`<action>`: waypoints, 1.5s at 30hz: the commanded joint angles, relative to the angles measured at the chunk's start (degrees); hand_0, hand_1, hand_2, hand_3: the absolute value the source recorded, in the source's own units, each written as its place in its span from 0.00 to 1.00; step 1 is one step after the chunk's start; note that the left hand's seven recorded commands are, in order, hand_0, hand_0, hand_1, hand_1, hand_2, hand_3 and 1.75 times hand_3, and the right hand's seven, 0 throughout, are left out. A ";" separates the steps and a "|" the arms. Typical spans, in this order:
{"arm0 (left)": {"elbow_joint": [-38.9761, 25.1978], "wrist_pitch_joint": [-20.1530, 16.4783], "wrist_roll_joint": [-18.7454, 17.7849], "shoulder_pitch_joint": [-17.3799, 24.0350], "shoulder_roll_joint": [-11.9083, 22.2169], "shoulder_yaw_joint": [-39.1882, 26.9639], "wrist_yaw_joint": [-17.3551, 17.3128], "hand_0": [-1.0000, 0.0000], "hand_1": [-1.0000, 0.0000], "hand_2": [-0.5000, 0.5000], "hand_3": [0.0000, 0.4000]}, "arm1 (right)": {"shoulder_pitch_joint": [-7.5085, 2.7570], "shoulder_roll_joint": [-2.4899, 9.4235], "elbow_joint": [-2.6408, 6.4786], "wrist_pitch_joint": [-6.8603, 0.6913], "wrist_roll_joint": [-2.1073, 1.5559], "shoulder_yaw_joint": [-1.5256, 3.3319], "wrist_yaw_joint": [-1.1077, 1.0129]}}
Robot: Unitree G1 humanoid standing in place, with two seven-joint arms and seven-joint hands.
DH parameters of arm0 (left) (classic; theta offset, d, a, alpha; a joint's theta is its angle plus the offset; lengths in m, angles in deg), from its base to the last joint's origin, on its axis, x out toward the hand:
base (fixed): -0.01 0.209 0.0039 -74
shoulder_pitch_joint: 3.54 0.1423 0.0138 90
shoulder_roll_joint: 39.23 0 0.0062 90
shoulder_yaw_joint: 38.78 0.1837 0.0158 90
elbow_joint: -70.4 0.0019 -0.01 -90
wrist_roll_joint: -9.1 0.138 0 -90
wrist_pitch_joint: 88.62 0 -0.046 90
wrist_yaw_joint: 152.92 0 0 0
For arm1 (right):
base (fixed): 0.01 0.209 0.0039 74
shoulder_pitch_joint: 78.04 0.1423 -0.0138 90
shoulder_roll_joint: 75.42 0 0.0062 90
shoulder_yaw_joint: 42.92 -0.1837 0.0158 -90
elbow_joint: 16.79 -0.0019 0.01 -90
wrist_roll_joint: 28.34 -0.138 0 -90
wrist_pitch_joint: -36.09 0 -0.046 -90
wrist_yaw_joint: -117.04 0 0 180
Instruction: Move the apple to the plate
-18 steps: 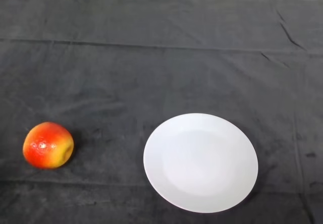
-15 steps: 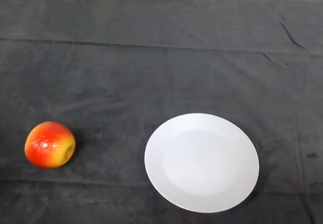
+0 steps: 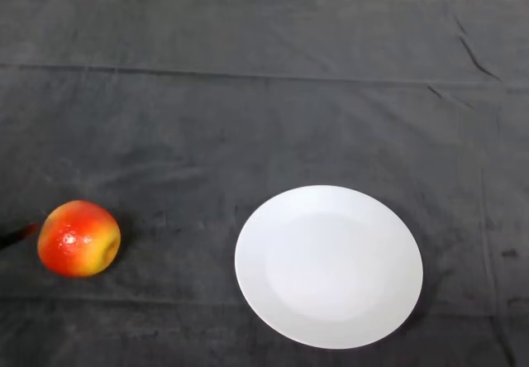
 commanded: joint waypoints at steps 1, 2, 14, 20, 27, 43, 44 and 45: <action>-3.04 -1.17 2.61 1.96 -0.07 1.36 -0.48 1.00 1.00 0.50 0.00 | 0.94 -1.21 -0.16 0.68 -1.36 0.03 -0.07; -3.71 -1.88 3.08 1.70 -0.33 2.51 -0.53 1.00 1.00 0.50 0.00 | 0.92 -1.19 -0.20 0.68 -1.36 0.05 -0.05; -5.34 -5.58 5.77 -0.88 -2.10 12.57 -2.03 1.00 1.00 0.50 0.00 | 0.82 -1.07 -0.50 0.65 -1.42 0.19 0.12; -4.78 -6.49 6.03 -1.26 -1.70 15.91 -3.92 1.00 1.00 0.50 0.00 | 0.78 -1.03 -0.61 0.64 -1.46 0.24 0.19; -3.53 -7.31 6.44 -1.06 -0.41 17.96 -6.40 1.00 1.00 0.50 0.00 | 0.75 -1.00 -0.70 0.63 -1.51 0.30 0.25; -3.51 -13.47 8.69 -0.94 1.73 20.46 -10.39 0.00 0.00 0.50 1.00 | 0.71 -0.96 -0.81 0.62 -1.61 0.39 0.33; -3.95 -14.02 8.84 -0.95 1.85 20.47 -10.58 0.00 0.00 0.50 1.00 | 0.70 -0.96 -0.81 0.62 -1.61 0.40 0.34; -4.34 -14.46 8.97 -0.95 1.95 20.47 -10.71 0.00 0.00 0.50 1.00 | 0.70 -0.97 -0.81 0.62 -1.62 0.40 0.34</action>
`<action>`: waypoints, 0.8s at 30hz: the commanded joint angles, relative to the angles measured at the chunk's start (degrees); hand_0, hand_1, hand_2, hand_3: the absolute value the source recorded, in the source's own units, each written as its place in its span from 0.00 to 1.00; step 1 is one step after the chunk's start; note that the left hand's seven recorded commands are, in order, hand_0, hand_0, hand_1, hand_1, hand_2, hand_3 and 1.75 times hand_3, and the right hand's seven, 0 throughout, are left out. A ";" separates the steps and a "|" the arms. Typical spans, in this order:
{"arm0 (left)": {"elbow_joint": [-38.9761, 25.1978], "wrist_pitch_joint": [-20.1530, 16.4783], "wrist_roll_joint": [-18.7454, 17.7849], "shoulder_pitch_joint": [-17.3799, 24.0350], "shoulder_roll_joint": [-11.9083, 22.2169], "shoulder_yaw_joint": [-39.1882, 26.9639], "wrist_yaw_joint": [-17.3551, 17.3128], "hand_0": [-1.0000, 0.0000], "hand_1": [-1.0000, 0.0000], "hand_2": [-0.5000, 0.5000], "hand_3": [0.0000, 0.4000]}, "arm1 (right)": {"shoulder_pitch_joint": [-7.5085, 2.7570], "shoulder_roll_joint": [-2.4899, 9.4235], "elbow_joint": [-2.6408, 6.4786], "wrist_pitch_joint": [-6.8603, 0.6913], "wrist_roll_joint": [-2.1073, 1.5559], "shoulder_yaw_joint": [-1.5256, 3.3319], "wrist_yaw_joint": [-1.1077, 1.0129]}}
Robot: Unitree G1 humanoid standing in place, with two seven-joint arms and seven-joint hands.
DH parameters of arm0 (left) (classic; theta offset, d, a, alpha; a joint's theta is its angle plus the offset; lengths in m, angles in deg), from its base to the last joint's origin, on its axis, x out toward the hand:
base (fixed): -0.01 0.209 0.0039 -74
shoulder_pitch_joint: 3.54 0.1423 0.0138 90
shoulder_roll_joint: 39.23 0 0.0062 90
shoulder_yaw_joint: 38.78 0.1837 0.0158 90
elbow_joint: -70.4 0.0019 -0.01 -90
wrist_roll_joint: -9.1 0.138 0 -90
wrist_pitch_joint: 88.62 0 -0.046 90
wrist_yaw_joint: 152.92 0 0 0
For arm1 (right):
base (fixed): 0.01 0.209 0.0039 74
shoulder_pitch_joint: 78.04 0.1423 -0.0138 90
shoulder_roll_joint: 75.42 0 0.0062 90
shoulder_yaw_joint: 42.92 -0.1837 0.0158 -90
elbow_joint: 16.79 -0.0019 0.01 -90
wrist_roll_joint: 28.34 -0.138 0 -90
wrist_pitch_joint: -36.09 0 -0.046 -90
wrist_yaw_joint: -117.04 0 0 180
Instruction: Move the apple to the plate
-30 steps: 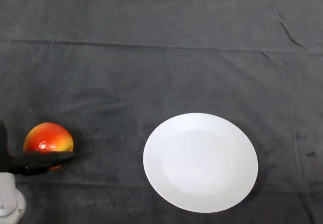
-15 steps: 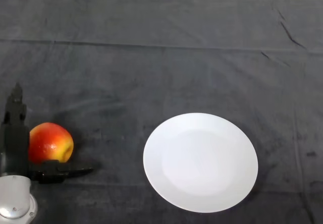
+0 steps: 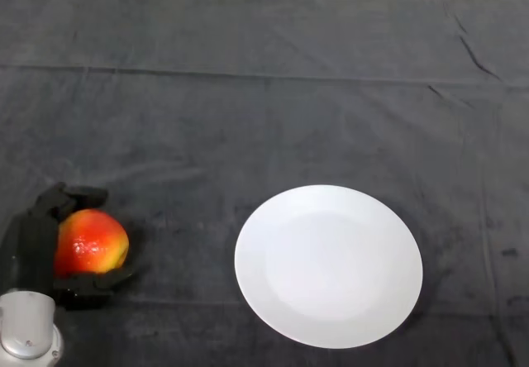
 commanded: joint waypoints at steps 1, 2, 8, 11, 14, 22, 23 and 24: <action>-2.02 -1.31 1.02 -0.67 3.15 1.02 -0.85 0.00 0.00 0.50 1.00 | 0.70 -0.97 -0.81 0.56 -1.57 0.20 0.33; -2.47 -1.74 1.18 -0.69 3.23 1.00 -0.95 0.00 0.00 0.50 1.00 | 0.70 -0.97 -0.81 0.56 -1.57 0.21 0.33; -5.34 -4.26 2.46 -1.35 3.07 1.25 -0.82 0.00 0.00 0.50 1.00 | 0.70 -0.98 -0.80 0.56 -1.61 0.23 0.34; -7.22 -5.72 3.27 -1.95 2.71 1.61 -0.48 0.00 0.00 0.50 1.00 | 0.70 -0.99 -0.79 0.56 -1.63 0.24 0.34; -9.19 -7.14 4.19 -2.71 2.20 2.16 0.02 0.00 0.00 0.50 1.00 | 0.70 -1.00 -0.77 0.56 -1.65 0.25 0.34; -14.05 -9.62 6.90 -4.67 0.59 4.29 2.11 0.00 0.00 0.50 1.00 | 0.72 -1.03 -0.71 0.57 -1.69 0.26 0.32; -14.60 -9.94 7.30 -5.01 0.30 4.75 2.47 0.00 0.00 0.50 1.00 | 0.72 -1.03 -0.70 0.57 -1.70 0.26 0.31; -15.00 -10.17 7.67 -5.32 0.00 5.21 2.83 0.00 0.00 0.50 1.00 | 0.72 -1.04 -0.69 0.57 -1.71 0.26 0.31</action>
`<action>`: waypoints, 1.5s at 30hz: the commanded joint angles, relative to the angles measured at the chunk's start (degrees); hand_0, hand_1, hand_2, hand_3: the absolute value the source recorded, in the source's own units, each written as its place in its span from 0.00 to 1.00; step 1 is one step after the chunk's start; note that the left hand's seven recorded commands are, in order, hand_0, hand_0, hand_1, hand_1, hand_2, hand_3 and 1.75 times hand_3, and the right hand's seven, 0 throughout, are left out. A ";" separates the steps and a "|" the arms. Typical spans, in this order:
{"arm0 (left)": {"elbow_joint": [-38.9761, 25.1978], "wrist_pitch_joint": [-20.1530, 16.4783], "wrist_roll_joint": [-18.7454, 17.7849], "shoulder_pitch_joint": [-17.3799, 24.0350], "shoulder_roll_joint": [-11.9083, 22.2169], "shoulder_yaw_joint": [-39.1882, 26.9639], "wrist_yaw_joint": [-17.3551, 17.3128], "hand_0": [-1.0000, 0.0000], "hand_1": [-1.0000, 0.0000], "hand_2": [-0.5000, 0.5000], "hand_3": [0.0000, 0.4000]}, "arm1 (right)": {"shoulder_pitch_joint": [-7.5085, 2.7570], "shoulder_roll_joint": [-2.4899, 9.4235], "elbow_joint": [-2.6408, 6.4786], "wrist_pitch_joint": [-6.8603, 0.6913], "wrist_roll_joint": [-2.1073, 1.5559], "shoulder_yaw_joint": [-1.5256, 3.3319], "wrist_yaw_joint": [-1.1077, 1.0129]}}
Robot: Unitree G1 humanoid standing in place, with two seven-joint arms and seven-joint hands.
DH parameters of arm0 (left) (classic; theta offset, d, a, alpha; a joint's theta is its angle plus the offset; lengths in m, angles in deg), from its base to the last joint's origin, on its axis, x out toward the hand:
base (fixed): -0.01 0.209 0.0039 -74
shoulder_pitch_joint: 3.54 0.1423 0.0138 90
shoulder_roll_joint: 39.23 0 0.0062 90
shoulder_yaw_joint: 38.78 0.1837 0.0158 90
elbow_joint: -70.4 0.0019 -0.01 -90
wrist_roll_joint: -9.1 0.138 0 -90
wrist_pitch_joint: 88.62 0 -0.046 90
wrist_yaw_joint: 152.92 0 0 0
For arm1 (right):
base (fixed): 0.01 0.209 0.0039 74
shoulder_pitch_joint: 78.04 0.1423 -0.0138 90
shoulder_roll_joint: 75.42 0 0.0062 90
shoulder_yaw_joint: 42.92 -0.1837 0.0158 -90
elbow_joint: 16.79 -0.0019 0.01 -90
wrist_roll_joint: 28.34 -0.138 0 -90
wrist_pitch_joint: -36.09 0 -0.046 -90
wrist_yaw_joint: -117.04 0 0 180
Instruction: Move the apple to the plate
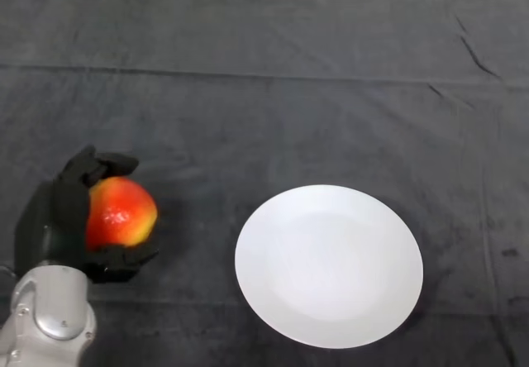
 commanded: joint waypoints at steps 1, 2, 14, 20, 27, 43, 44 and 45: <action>-3.94 -0.86 2.54 -3.03 0.22 0.88 1.56 0.00 0.00 0.50 1.00 | 0.72 -1.04 -0.68 0.58 -1.33 0.07 0.30; -4.16 -0.90 2.86 -3.29 -0.07 1.39 1.96 0.00 0.00 0.50 1.00 | 0.73 -1.05 -0.67 0.58 -1.34 0.07 0.30; -2.54 0.02 4.86 -7.43 -3.05 9.97 6.12 0.00 0.00 0.50 1.00 | 0.76 -1.11 -0.54 0.60 -1.40 0.08 0.25; 0.14 0.19 4.38 -10.53 -4.16 15.03 7.01 0.00 0.00 0.50 1.00 | 0.77 -1.14 -0.48 0.61 -1.43 0.08 0.22; 3.31 -0.05 3.30 -14.25 -5.05 21.06 6.88 0.00 0.00 0.50 1.00 | 0.79 -1.18 -0.40 0.62 -1.46 0.09 0.19; 9.20 1.23 -0.14 -19.50 -6.32 32.16 6.22 0.00 0.00 0.50 1.00 | 0.84 -1.27 -0.21 0.65 -1.52 0.08 0.10; 9.60 1.33 -0.43 -19.80 -6.43 32.78 6.26 0.00 0.00 0.50 1.00 | 0.84 -1.27 -0.20 0.65 -1.52 0.08 0.09; 9.98 1.45 -0.73 -20.08 -6.51 33.36 6.28 0.00 0.00 0.50 1.00 | 0.85 -1.28 -0.19 0.65 -1.52 0.08 0.09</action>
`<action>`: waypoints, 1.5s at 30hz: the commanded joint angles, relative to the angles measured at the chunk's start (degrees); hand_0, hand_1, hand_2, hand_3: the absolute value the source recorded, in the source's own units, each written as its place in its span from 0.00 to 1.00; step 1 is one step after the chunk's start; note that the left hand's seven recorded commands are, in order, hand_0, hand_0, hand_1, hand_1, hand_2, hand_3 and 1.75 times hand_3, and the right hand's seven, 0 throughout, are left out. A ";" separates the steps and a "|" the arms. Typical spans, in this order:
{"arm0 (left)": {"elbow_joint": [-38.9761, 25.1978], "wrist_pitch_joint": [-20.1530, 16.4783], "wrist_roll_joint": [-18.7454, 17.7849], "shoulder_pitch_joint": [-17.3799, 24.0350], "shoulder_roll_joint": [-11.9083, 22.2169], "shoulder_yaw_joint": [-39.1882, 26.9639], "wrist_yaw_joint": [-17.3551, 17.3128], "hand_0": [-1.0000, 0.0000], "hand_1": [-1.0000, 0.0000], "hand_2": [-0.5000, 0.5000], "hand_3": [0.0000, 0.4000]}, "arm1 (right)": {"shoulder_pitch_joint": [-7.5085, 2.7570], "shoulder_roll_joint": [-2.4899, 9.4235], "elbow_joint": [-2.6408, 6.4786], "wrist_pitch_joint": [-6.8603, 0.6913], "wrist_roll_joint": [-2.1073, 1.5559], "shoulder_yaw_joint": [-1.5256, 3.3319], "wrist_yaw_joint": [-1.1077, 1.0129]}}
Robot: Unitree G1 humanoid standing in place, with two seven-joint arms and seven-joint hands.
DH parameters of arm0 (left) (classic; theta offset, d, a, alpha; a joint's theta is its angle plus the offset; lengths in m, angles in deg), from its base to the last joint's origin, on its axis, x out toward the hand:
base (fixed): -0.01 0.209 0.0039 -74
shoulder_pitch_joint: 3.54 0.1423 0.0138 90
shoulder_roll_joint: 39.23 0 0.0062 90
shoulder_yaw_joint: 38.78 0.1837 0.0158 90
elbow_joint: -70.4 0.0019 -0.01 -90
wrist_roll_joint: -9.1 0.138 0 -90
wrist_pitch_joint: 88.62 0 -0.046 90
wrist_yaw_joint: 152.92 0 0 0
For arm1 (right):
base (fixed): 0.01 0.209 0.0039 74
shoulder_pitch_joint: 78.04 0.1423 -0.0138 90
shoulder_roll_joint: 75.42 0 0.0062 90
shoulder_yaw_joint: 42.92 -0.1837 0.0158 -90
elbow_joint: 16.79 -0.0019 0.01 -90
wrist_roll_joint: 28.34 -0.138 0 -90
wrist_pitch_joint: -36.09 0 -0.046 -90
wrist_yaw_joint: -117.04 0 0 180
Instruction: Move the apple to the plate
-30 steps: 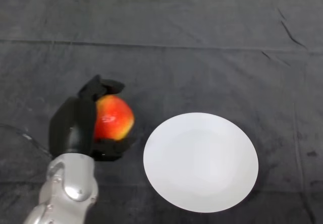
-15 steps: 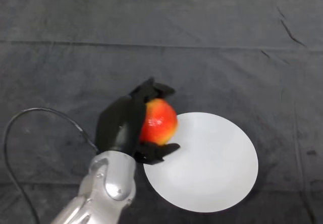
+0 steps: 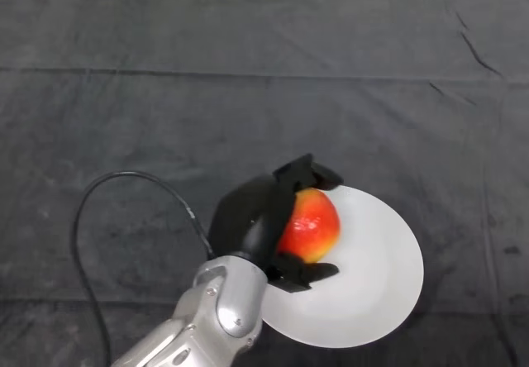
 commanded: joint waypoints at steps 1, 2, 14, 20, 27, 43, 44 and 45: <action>2.54 1.31 -0.83 -3.01 -0.01 1.51 0.16 0.00 0.00 0.50 1.00 | 0.85 -1.28 -0.18 0.64 -1.41 0.00 0.08; 2.92 1.43 -1.16 -3.29 -0.09 2.10 0.19 0.00 0.00 0.50 1.00 | 0.85 -1.28 -0.16 0.64 -1.41 0.00 0.07; 6.97 3.70 -4.30 -5.82 0.32 6.40 -0.41 0.00 0.00 0.50 1.00 | 0.89 -1.35 -0.02 0.66 -1.45 -0.01 0.01; 7.74 3.57 -4.66 -6.46 0.63 7.40 -0.69 1.00 1.00 0.50 0.00 | 0.91 -1.37 0.04 0.67 -1.46 -0.02 -0.02; 7.12 2.70 -4.72 -6.83 1.48 7.54 -1.24 1.00 1.00 0.50 0.00 | 0.92 -1.40 0.10 0.69 -1.47 -0.02 -0.06; 0.22 6.92 -5.94 -1.45 9.93 -4.98 -1.74 1.00 1.00 0.50 0.00 | 0.92 -1.39 0.10 0.70 -1.49 0.00 -0.07; -0.07 7.61 -6.10 -0.72 10.47 -6.32 -1.41 1.00 1.00 0.50 0.00 | 0.91 -1.39 0.09 0.70 -1.49 0.01 -0.07; -0.36 8.11 -6.20 -0.09 10.83 -7.46 -1.06 1.00 1.00 0.50 0.00 | 0.91 -1.38 0.08 0.70 -1.49 0.01 -0.07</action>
